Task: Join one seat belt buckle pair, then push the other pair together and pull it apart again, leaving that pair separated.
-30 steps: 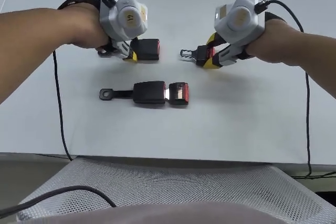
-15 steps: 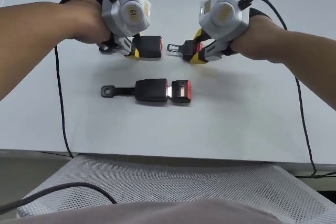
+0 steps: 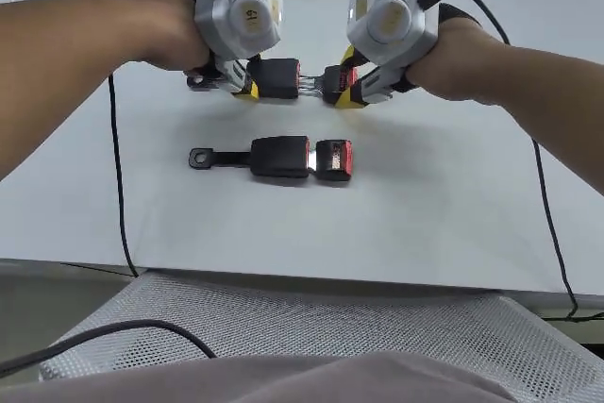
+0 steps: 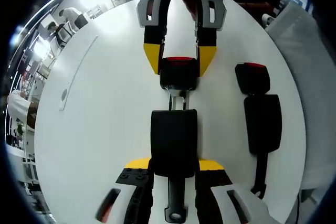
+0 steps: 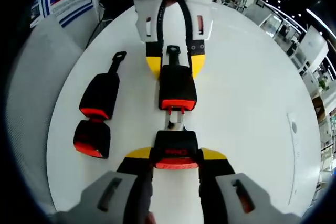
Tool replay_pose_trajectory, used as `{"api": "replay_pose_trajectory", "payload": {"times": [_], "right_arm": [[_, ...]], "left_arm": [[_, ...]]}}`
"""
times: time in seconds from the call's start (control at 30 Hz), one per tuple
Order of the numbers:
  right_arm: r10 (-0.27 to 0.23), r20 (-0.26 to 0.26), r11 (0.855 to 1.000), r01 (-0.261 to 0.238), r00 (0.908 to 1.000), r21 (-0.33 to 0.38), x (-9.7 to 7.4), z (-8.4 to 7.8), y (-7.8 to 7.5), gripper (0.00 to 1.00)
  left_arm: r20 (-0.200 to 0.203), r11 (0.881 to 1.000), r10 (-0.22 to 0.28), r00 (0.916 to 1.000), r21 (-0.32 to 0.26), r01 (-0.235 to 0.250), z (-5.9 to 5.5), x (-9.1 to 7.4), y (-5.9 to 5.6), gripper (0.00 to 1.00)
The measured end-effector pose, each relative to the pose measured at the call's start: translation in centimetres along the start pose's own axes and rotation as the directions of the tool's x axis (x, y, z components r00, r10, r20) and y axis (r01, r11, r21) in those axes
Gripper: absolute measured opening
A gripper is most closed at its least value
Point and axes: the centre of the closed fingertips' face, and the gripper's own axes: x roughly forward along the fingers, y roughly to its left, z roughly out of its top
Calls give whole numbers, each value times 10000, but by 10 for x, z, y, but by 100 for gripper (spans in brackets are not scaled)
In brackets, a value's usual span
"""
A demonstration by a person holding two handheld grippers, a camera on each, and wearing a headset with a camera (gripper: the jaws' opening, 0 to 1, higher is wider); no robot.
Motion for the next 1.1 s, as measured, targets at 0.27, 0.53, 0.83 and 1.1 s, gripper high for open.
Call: {"api": "replay_pose_trajectory", "payload": {"times": [0.27, 0.53, 0.83, 1.1], "right_arm": [[140, 526, 9990, -162, 9985, 408, 3, 4, 0, 32], [218, 662, 9983, -253, 9976, 524, 11, 5, -1, 32], [252, 593, 9993, -268, 9979, 264, 10, 7, -1, 30], [268, 493, 9996, -267, 9984, -19, 14, 18, -2, 30]], "left_arm": [[53, 10000, -5, 10000, -4, 5, 0, 0, 0, 31], [121, 9998, -152, 9998, 166, 150, 1, 0, 0, 30], [138, 9991, -217, 9997, 371, 212, -1, 3, 3, 30], [152, 9993, -232, 9996, 299, 227, -3, 6, 6, 30]]}}
